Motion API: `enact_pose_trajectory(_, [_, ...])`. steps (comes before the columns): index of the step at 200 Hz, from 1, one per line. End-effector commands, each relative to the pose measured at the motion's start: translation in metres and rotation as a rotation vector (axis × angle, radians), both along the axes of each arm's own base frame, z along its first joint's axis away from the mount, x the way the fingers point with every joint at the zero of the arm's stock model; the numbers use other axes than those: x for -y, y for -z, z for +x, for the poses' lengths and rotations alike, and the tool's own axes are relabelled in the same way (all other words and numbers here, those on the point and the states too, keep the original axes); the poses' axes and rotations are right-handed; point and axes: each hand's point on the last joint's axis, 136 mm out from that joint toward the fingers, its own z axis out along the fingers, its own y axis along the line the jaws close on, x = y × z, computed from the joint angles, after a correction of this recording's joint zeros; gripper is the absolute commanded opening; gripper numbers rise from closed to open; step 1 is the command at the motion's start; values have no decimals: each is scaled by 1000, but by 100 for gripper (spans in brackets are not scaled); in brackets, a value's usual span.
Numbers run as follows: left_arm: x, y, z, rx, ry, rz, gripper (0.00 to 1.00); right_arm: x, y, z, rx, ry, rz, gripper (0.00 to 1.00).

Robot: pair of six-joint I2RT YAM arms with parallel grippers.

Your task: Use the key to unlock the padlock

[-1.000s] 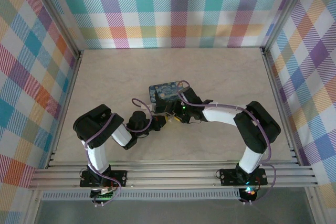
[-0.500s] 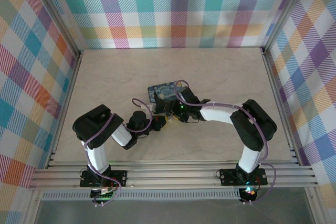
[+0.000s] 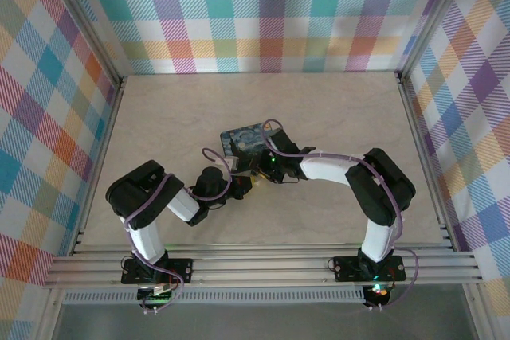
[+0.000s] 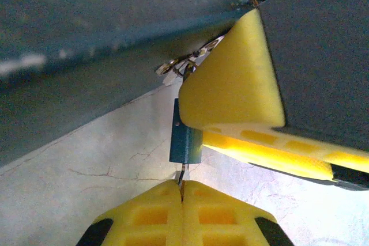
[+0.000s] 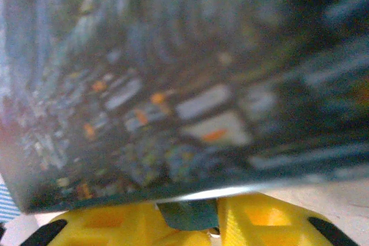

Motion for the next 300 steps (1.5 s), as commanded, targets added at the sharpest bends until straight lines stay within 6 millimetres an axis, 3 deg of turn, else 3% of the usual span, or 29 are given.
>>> enact_pose_trajectory(1, [16,-13,-9,65,113,53,0,-3,6,-13,-50,-43,-18,23])
enact_pose_trajectory(53, [15,-25,-9,147,179,181,0,-8,2,-14,-61,-57,6,0])
enact_pose_trajectory(93, [13,-24,-11,178,196,254,0,-11,-7,-14,-62,-60,15,0])
enact_pose_trajectory(123, [7,-21,-7,154,145,255,0,-1,-12,-16,-52,-27,-5,35])
enact_pose_trajectory(144, [7,-18,-6,141,134,248,0,9,-13,-17,-36,2,-21,51])
enact_pose_trajectory(224, [5,-23,-8,143,125,238,0,-3,-11,-12,-33,2,30,54])
enact_pose_trajectory(300, [15,-44,-9,52,132,-7,0,0,2,-16,-46,11,23,52])
